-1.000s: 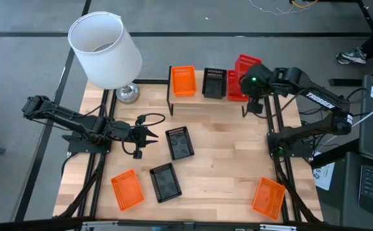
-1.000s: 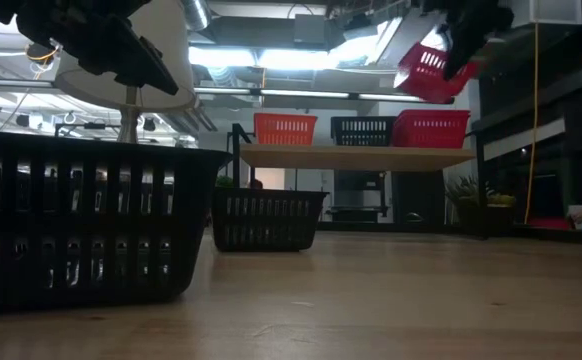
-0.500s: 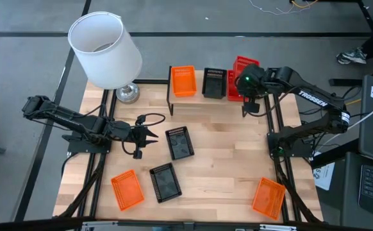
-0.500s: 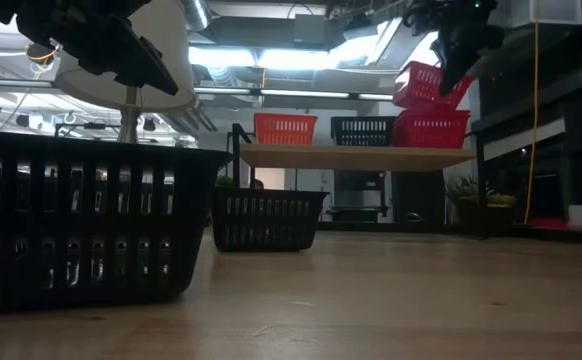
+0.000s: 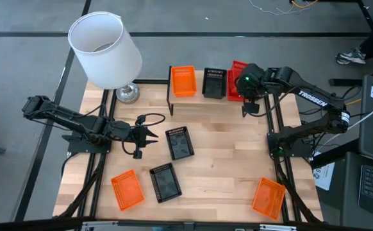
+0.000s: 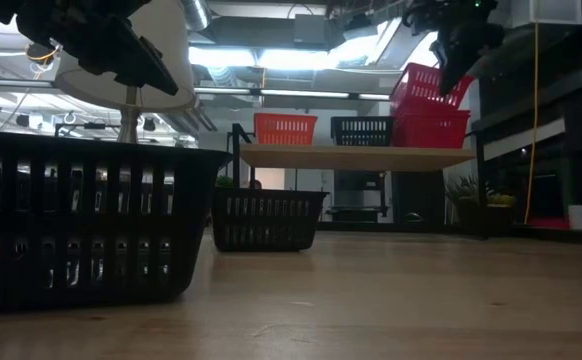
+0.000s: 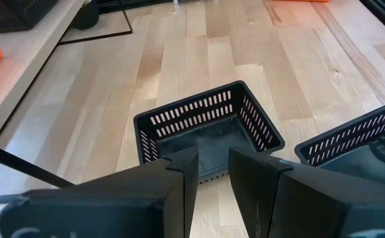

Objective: Stack baskets on shelf by color
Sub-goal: Stack the red basket on the other red basket on the shelf, then adjust the orange and black basket on the shelf

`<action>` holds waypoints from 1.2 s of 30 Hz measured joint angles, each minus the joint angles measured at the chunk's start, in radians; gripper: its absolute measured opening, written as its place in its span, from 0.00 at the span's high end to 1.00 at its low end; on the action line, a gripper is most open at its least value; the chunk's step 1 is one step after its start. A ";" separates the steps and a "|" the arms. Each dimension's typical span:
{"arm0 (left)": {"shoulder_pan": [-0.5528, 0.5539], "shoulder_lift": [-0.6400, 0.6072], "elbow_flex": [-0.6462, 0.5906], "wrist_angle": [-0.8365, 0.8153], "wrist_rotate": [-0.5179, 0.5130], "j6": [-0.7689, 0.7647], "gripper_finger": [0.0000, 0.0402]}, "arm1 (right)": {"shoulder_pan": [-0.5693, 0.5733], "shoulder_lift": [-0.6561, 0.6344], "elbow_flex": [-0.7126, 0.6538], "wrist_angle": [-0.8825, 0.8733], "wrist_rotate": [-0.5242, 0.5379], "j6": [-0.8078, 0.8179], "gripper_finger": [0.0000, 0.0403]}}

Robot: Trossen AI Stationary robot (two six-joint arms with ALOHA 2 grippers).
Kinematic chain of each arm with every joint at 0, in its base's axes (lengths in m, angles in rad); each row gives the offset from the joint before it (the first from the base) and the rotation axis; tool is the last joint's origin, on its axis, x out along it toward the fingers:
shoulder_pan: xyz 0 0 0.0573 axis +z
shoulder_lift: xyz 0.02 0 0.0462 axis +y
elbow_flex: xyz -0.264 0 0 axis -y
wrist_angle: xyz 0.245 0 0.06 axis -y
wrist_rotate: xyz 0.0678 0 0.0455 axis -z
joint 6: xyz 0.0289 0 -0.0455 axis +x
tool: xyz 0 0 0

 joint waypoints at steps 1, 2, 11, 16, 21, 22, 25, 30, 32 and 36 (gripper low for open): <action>0.000 0.000 0.000 0.000 0.000 0.000 0.81 | 0.000 0.000 0.000 -0.001 0.000 0.000 0.85; 0.000 0.000 0.000 0.000 0.000 0.000 0.81 | 0.000 0.000 0.000 -0.002 0.000 0.001 0.83; 0.000 0.000 0.000 0.000 0.000 -0.001 0.81 | 0.000 0.000 0.000 -0.007 0.030 0.025 0.70; 0.000 0.000 0.000 0.000 0.000 -0.001 0.81 | 0.000 0.000 0.000 -0.013 0.053 0.025 0.67; 0.000 0.000 0.000 0.000 0.000 -0.001 0.81 | 0.001 0.000 0.000 -0.013 0.004 0.025 0.66; 0.000 0.000 0.000 0.000 0.000 -0.001 0.81 | 0.001 0.000 0.000 -0.013 -0.011 0.026 0.66; 0.000 0.000 0.000 0.000 0.000 -0.001 0.81 | 0.001 0.000 0.000 -0.024 -0.022 0.027 0.66; 0.000 0.000 0.000 0.000 0.000 -0.001 0.81 | 0.001 0.000 0.000 -0.033 -0.018 0.030 0.66; 0.000 0.000 0.000 0.000 0.000 0.000 0.81 | 0.001 0.000 0.000 -0.033 -0.018 0.032 0.66; 0.000 0.000 0.000 0.000 0.000 0.000 0.81 | 0.014 0.000 0.001 -0.030 -0.018 0.032 0.66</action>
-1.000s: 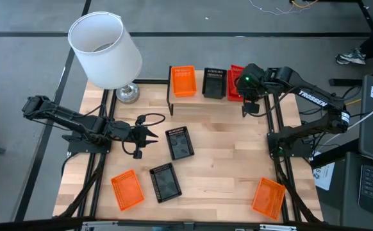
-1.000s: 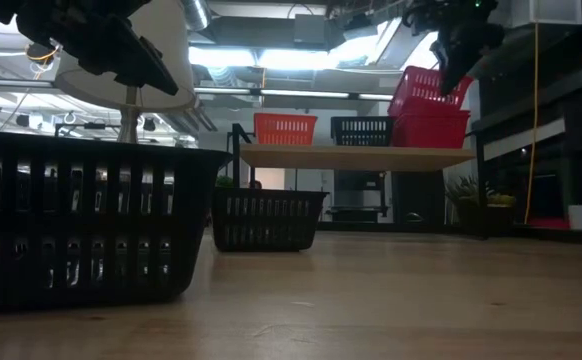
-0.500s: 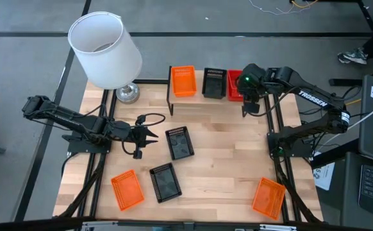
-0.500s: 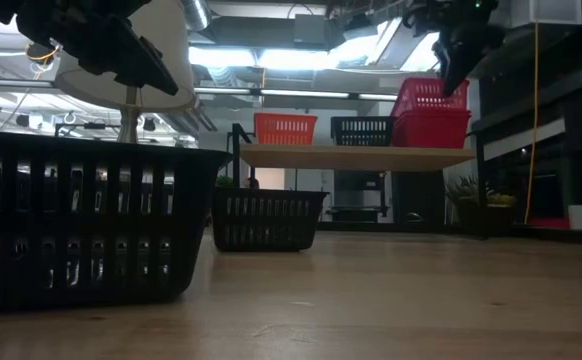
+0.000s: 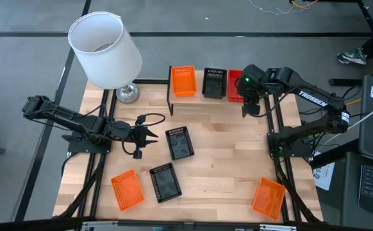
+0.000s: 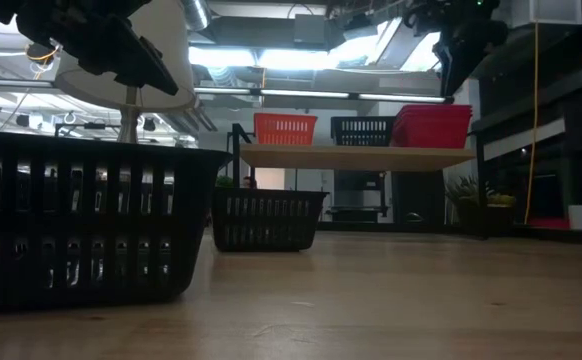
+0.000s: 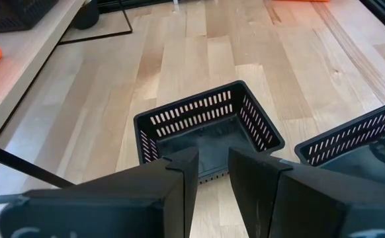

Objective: Stack baskets on shelf by color
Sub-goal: Adjust the orange and black basket on the shelf

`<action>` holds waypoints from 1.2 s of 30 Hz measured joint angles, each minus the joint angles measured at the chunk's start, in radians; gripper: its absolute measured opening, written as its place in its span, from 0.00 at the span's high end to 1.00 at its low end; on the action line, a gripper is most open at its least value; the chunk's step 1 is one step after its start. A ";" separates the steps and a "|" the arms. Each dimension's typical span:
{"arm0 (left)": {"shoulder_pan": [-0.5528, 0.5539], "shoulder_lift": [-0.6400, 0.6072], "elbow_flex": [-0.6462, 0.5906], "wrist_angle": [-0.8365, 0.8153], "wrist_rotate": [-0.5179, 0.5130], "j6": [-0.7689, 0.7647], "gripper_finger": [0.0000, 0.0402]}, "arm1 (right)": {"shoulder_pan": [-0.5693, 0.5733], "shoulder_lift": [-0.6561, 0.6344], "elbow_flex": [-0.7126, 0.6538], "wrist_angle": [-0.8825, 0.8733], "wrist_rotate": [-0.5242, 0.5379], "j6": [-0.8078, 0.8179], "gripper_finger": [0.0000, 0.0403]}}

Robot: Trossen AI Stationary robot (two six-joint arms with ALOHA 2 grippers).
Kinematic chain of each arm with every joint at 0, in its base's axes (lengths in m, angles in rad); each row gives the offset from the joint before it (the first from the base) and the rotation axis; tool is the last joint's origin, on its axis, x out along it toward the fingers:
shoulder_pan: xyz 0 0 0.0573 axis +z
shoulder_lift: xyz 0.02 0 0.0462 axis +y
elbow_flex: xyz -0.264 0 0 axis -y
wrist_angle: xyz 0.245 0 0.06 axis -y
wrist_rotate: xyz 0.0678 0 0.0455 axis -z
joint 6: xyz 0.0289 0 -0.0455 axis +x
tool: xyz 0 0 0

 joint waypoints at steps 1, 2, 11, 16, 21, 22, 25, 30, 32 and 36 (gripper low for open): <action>0.000 0.000 0.000 0.000 0.000 0.000 0.81 | 0.006 0.000 0.000 0.005 0.000 0.000 0.66; 0.000 0.000 0.000 0.000 0.000 0.000 0.81 | 0.014 0.000 0.000 0.012 0.000 0.000 0.66; 0.000 0.000 0.000 0.000 0.000 0.000 0.81 | 0.073 0.000 0.000 0.279 0.015 -0.008 0.66; 0.000 0.000 0.000 -0.001 0.000 0.001 0.81 | 0.071 0.031 0.001 0.504 0.159 0.035 0.66; 0.000 0.000 0.000 -0.001 0.000 0.003 0.81 | 0.048 0.126 0.001 0.654 0.142 0.018 0.66; 0.000 0.000 0.000 -0.001 0.000 0.003 0.81 | 0.040 0.148 0.001 0.679 0.141 0.017 0.66; 0.000 0.000 0.000 -0.001 0.000 0.003 0.81 | 0.010 0.229 0.052 0.668 0.139 0.017 0.66; 0.000 0.000 0.000 -0.001 0.000 0.003 0.81 | -0.039 0.384 0.281 0.422 0.060 0.019 0.66; 0.000 0.000 0.000 -0.001 0.000 0.004 0.81 | -0.057 0.450 0.389 0.301 -0.008 0.026 0.66; 0.000 0.000 0.000 -0.001 0.000 0.004 0.81 | -0.087 0.568 0.554 0.133 -0.077 0.041 0.66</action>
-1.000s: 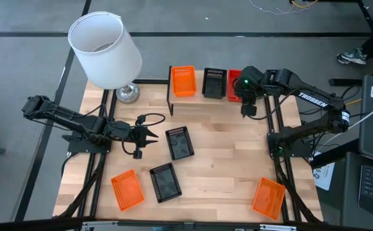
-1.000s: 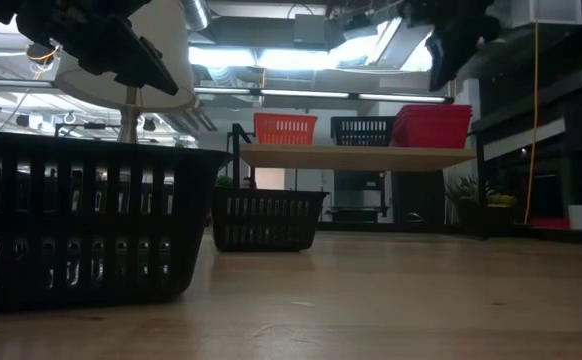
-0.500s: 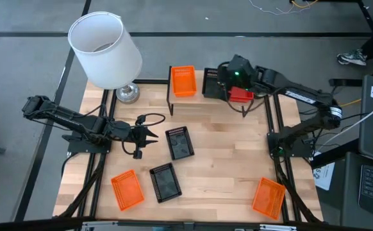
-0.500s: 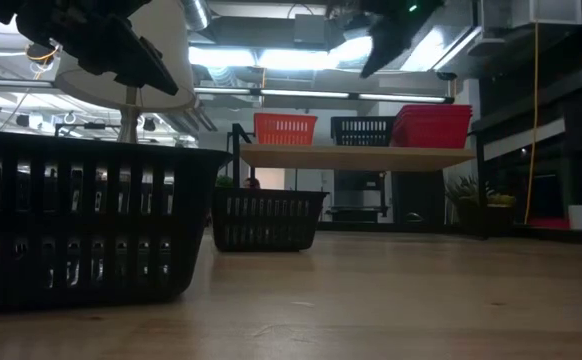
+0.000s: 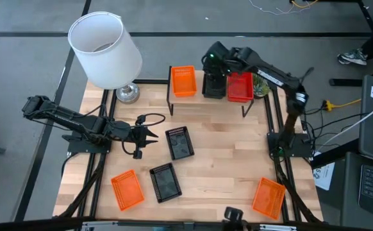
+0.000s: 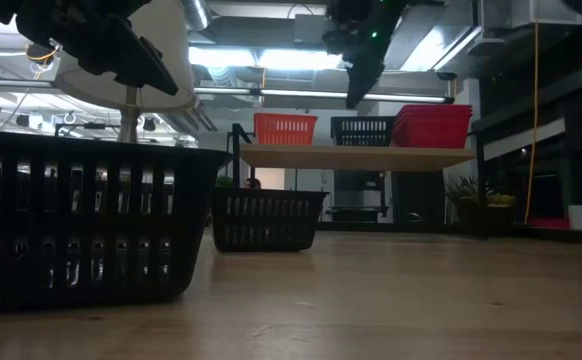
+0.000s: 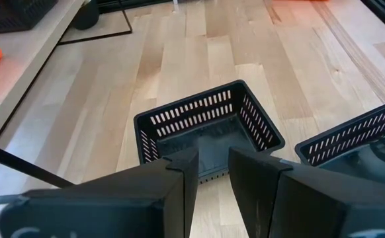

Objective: Stack baskets on shelf by color
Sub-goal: Adjust the orange and black basket on the shelf

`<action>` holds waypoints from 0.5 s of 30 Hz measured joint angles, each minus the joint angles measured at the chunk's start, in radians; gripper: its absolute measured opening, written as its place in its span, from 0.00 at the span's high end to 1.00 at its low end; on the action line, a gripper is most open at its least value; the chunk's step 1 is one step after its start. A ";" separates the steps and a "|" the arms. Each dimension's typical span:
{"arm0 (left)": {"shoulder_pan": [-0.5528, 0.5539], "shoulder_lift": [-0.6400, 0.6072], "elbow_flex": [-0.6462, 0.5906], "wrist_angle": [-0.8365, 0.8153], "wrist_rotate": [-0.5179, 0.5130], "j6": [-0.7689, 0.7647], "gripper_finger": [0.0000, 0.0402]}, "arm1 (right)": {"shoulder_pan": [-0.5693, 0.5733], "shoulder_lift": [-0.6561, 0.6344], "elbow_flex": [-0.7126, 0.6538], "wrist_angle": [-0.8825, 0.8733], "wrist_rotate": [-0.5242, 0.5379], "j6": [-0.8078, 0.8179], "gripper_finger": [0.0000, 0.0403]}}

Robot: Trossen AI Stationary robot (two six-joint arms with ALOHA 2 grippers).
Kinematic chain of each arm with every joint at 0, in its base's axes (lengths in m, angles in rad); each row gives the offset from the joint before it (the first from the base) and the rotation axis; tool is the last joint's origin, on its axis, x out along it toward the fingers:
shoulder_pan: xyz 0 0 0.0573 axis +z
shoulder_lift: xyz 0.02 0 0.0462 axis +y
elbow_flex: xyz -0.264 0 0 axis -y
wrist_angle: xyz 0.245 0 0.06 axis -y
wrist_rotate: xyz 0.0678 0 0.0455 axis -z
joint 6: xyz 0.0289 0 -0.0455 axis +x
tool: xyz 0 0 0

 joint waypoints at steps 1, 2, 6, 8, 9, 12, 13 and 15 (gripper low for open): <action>0.000 0.000 0.000 0.000 0.000 0.000 0.81 | -0.003 0.025 0.021 -0.010 0.000 0.000 0.66; 0.000 0.000 0.000 0.000 0.000 0.000 0.81 | -0.006 0.047 0.034 -0.013 0.000 -0.001 0.66; 0.000 0.000 0.000 0.000 0.000 0.000 0.81 | -0.007 0.106 0.058 -0.015 0.000 -0.009 0.66; 0.000 0.000 0.000 0.000 0.000 0.000 0.81 | -0.007 0.124 0.058 -0.015 0.002 -0.023 0.66; 0.000 0.000 0.000 0.000 0.000 0.000 0.81 | -0.007 0.129 0.058 -0.015 0.014 -0.024 0.66; 0.000 0.000 0.000 0.000 0.000 0.000 0.81 | -0.008 0.134 0.058 -0.014 0.044 -0.026 0.66; 0.000 0.000 0.000 0.000 0.000 0.000 0.81 | -0.008 0.134 0.059 -0.013 0.044 -0.026 0.66; 0.000 0.000 0.000 0.000 0.000 0.000 0.81 | -0.008 0.134 0.059 -0.009 0.044 -0.027 0.66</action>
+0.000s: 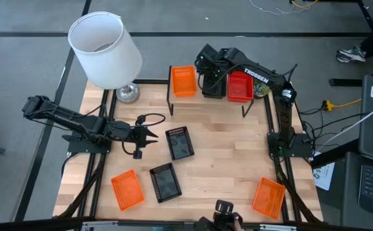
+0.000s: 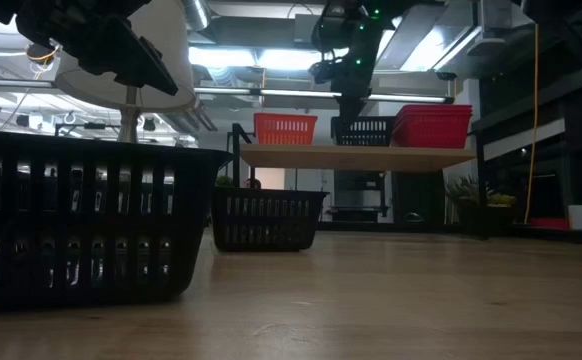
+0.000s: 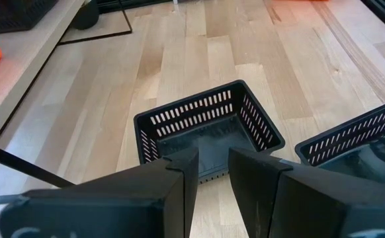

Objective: Stack baskets on shelf by color
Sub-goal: Adjust the orange and black basket on the shelf

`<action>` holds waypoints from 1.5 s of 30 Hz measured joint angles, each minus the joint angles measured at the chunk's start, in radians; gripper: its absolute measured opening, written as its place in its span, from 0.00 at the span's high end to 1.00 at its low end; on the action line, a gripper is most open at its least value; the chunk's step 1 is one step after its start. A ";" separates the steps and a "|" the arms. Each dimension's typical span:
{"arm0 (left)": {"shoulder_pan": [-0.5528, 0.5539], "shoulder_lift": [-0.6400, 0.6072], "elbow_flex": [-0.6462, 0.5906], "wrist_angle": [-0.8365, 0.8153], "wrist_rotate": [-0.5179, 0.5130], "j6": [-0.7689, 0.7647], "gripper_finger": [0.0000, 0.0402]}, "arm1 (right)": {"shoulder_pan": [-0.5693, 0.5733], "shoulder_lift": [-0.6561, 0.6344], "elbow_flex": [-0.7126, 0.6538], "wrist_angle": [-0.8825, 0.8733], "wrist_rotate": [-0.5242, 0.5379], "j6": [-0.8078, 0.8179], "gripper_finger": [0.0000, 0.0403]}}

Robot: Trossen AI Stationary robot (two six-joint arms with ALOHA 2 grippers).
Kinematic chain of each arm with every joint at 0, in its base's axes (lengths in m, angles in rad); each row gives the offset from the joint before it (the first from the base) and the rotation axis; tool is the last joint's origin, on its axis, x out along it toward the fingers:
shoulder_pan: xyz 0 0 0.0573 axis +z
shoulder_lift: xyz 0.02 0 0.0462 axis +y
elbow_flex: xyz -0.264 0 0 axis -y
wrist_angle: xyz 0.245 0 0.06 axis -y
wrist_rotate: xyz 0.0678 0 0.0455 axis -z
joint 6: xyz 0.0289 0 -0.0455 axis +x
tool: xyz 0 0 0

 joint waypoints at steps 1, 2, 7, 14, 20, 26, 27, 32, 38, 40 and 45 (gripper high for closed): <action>0.000 0.000 0.000 0.000 0.000 0.000 0.81 | 0.000 0.000 0.000 0.001 -0.001 -0.001 0.66; 0.000 0.000 0.000 0.000 0.000 0.000 0.81 | 0.000 0.000 0.000 0.002 -0.003 -0.003 0.66; 0.000 0.000 0.000 0.000 0.000 0.000 0.81 | 0.001 0.000 0.000 0.014 -0.057 -0.022 0.66; 0.000 0.000 0.000 0.000 0.000 0.000 0.81 | 0.001 0.000 0.000 0.047 -0.061 -0.026 0.66; 0.000 0.000 0.000 0.000 0.000 0.000 0.81 | 0.001 0.000 0.000 0.047 -0.076 -0.026 0.66; 0.000 0.000 0.000 0.000 0.000 0.000 0.81 | 0.006 0.000 0.000 0.017 -0.139 -0.026 0.66; 0.000 0.000 0.000 0.000 0.000 0.000 0.81 | 0.009 0.000 0.000 0.009 -0.139 -0.026 0.66; 0.000 0.000 0.000 0.000 0.000 0.000 0.81 | 0.024 0.000 0.000 -0.027 -0.142 -0.034 0.66; 0.000 0.000 0.000 0.000 0.000 0.000 0.81 | 0.050 -0.001 0.006 -0.030 -0.040 -0.040 0.66; 0.000 0.000 0.000 0.000 0.000 0.000 0.81 | 0.063 -0.001 0.017 -0.029 0.018 -0.043 0.66; 0.000 0.000 0.000 0.000 0.000 0.004 0.81 | 0.086 -0.003 0.028 0.072 0.216 -0.056 0.66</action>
